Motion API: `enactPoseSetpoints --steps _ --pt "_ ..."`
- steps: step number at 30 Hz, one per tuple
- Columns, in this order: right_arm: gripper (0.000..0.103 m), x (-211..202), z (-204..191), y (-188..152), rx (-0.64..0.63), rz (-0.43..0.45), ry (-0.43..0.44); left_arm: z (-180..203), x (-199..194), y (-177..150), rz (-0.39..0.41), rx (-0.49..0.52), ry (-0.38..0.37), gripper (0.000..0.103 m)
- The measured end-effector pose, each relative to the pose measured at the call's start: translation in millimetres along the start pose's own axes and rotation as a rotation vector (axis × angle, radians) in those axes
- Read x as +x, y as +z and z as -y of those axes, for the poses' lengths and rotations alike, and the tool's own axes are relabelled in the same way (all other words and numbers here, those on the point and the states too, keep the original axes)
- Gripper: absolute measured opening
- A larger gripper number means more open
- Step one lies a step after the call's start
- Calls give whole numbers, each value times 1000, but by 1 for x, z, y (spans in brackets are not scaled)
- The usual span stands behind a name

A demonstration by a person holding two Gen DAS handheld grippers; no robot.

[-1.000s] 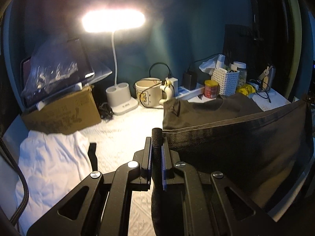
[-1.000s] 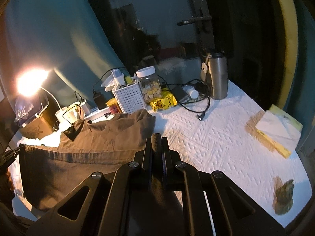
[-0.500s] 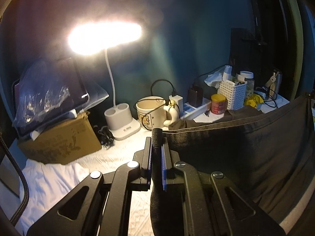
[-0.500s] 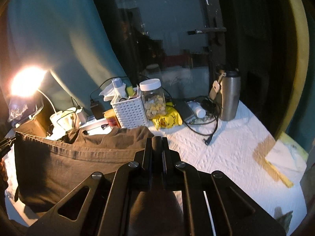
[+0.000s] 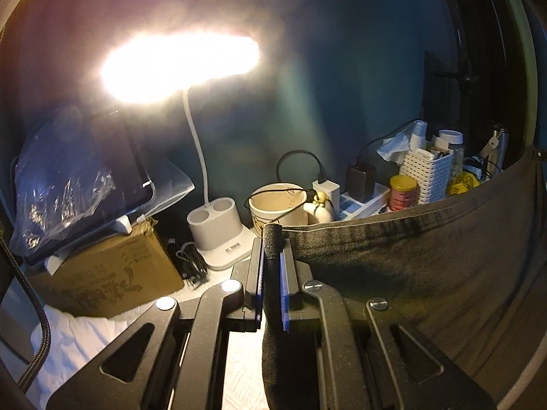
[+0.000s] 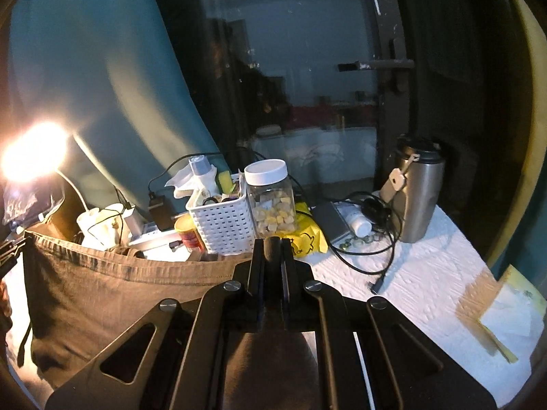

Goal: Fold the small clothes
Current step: 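Lay the hem over the collar and open both grippers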

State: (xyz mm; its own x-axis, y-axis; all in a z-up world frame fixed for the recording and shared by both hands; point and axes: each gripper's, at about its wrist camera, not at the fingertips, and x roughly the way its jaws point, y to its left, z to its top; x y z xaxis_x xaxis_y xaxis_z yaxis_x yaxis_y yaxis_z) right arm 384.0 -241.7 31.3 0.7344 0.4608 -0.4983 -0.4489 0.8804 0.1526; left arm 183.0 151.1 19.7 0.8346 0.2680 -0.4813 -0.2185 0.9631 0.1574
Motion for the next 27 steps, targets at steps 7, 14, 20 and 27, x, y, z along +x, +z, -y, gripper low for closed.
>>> enactPoseSetpoints --steps 7,14,20,27 --pt "9 25 0 16 8 13 2 -4 27 11 5 1 22 7" --pt "9 58 1 28 -20 1 -4 -4 54 20 7 19 29 7" --pt "9 87 3 33 -44 -10 -28 1 75 26 12 45 41 7" --pt "9 131 9 27 -73 -47 -54 1 104 24 -34 48 79 7"
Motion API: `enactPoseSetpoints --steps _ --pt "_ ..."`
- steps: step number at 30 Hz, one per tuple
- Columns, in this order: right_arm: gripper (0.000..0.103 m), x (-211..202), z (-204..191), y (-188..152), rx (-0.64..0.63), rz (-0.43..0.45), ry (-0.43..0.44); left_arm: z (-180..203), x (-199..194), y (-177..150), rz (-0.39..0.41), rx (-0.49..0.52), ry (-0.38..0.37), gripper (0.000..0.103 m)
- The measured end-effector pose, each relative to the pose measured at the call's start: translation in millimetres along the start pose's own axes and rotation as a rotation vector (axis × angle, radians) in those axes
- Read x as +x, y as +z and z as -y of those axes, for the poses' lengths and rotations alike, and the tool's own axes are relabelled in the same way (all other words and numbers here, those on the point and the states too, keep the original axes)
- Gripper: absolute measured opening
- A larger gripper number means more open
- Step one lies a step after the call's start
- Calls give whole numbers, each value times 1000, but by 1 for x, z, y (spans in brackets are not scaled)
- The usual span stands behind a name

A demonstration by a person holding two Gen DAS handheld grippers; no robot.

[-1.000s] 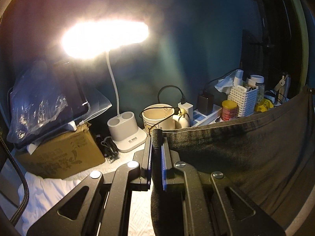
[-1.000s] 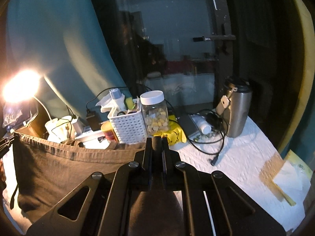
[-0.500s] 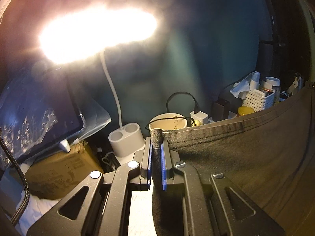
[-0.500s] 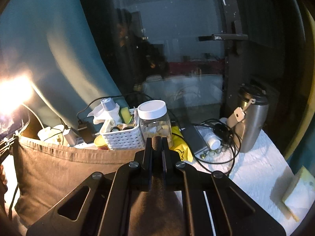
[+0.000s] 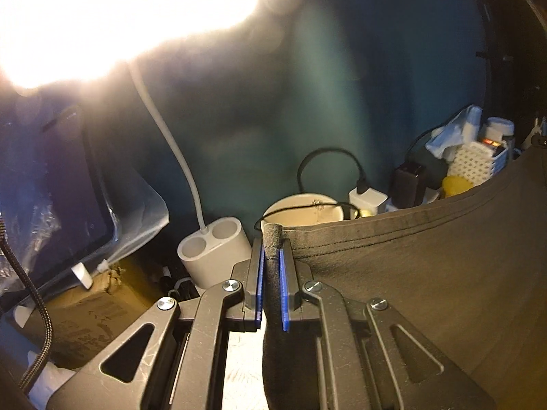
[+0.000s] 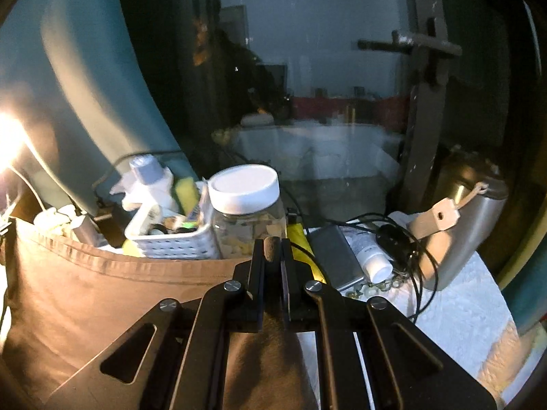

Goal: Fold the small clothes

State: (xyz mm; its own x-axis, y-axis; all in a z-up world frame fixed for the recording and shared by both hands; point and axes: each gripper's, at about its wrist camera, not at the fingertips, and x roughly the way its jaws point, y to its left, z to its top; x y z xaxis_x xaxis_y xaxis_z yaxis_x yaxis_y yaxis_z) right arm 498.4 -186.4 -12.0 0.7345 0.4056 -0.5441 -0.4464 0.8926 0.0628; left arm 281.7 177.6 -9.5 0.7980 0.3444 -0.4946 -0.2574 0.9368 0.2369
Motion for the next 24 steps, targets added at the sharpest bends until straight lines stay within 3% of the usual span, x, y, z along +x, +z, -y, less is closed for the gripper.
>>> enactPoseSetpoints --steps 9,14,15,16,17,18,20,24 --pt "9 40 7 -18 -4 -90 -21 7 28 -13 -79 31 22 7" --pt "10 46 -1 -25 -91 -159 -151 5 43 -22 -192 -9 1 8" --pt "18 44 -1 -26 -93 -159 -158 5 44 -23 -202 -10 1 11" --pt "32 43 -1 -26 -90 -162 -154 4 43 -25 -209 -8 12 23" --pt "37 39 0 -26 -81 -155 -148 3 42 -26 -211 -10 16 30" --pt "38 37 0 -25 -80 -153 -147 3 41 -27 -209 -16 17 46" --pt "38 31 2 -24 -81 -151 -149 -1 34 -28 -201 -35 16 51" --pt "38 14 0 -25 -86 -145 -148 -8 22 -32 -202 -49 28 51"
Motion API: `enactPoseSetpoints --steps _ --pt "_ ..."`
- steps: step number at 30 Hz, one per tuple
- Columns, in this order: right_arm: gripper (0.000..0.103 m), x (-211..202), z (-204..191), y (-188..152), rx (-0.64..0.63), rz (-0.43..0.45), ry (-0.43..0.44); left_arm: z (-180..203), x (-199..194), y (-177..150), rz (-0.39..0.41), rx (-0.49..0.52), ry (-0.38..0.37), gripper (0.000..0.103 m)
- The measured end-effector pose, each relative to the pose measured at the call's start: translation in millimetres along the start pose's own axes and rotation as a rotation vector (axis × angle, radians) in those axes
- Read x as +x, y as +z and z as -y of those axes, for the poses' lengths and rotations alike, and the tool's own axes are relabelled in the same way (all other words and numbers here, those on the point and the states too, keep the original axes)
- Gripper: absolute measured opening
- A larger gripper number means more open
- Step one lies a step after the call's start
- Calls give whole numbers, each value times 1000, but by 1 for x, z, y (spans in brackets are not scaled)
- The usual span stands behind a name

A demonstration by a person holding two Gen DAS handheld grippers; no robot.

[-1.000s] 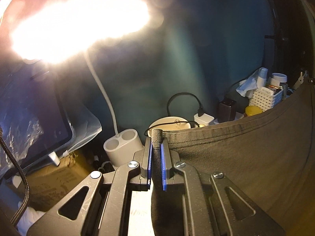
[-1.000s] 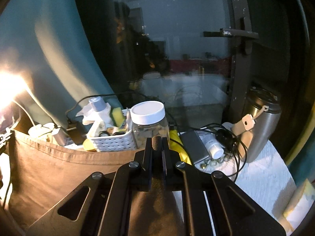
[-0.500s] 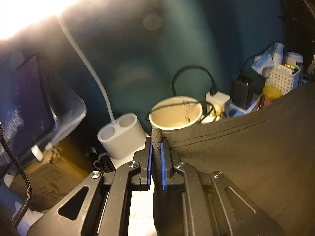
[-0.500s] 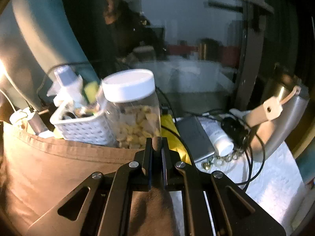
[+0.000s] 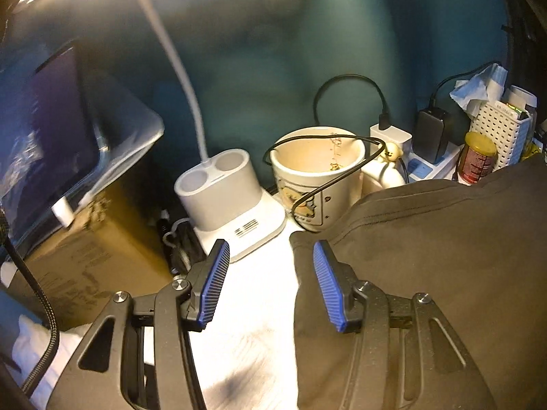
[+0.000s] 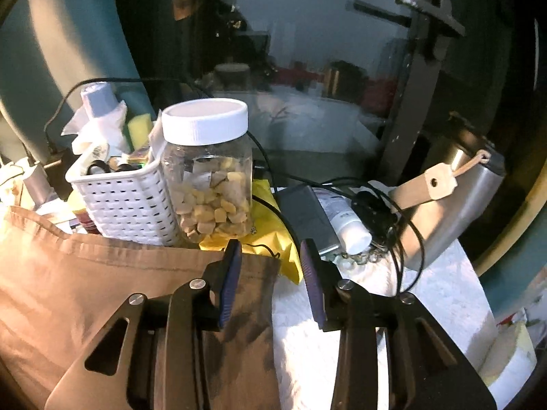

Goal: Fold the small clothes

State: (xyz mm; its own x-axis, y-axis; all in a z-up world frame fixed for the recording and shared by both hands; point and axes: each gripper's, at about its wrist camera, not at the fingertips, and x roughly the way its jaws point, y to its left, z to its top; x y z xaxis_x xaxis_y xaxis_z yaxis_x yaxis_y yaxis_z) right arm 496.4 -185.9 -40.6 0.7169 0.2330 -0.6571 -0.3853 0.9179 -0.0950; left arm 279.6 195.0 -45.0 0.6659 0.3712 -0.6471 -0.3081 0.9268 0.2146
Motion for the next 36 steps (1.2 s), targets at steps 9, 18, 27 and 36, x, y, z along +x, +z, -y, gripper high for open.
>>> enactPoseSetpoints --steps 9,18,27,36 --pt "38 -46 18 -29 42 -10 -14 -20 -35 -23 3 -76 -23 51" --pt "38 -96 33 -74 91 -26 -17 -21 -66 -62 -15 -119 -82 51" --pt "38 -131 42 -125 144 -56 5 -23 -92 -105 -52 -172 -128 52" --pt "38 -145 40 -184 174 -117 23 -24 -120 -152 -60 -224 -218 57"
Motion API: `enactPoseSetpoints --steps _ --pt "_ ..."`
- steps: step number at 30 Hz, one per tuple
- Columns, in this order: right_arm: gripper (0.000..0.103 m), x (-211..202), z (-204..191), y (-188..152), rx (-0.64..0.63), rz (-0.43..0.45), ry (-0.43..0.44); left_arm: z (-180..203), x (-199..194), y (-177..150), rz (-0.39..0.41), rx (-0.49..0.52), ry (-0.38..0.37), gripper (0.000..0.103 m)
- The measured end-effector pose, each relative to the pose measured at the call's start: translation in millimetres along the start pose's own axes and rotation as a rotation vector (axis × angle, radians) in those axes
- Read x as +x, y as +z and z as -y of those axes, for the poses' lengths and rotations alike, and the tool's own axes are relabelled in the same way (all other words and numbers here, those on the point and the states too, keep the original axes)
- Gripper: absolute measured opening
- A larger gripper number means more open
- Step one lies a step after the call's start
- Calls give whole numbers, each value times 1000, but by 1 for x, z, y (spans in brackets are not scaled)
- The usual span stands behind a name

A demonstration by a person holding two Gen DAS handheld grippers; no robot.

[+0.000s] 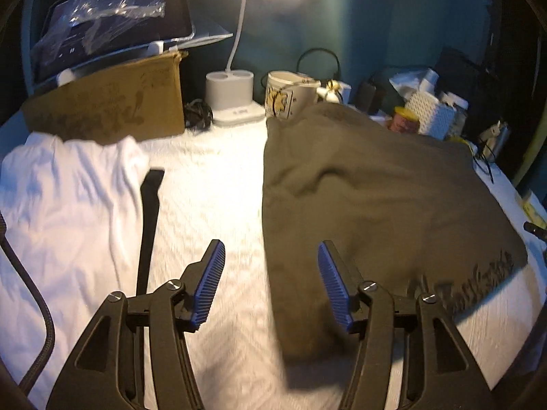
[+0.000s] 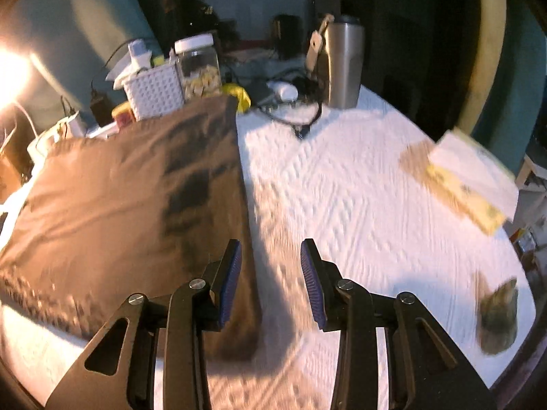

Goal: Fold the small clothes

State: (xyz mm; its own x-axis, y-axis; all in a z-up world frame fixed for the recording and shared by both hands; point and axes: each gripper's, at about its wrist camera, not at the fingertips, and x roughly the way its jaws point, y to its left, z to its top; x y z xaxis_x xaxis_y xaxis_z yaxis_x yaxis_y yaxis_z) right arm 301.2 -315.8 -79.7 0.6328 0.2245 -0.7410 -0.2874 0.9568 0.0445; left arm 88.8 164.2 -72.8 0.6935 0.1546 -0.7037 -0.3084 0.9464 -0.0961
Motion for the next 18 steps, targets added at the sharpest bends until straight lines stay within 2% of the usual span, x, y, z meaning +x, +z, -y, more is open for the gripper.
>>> enactPoseSetpoints --steps 4,8,14,18 --pt "38 -5 5 -17 28 -10 27 -4 -8 -23 -32 -4 -27 57" --pt "38 -4 5 -30 56 -55 121 -5 -9 -38 -74 18 -45 57" --pt "38 -6 10 -39 127 -53 175 -1 -1 -50 -134 49 -36 57" --pt "38 -5 12 -40 165 -30 188 -3 -2 -51 -117 34 -50 56"
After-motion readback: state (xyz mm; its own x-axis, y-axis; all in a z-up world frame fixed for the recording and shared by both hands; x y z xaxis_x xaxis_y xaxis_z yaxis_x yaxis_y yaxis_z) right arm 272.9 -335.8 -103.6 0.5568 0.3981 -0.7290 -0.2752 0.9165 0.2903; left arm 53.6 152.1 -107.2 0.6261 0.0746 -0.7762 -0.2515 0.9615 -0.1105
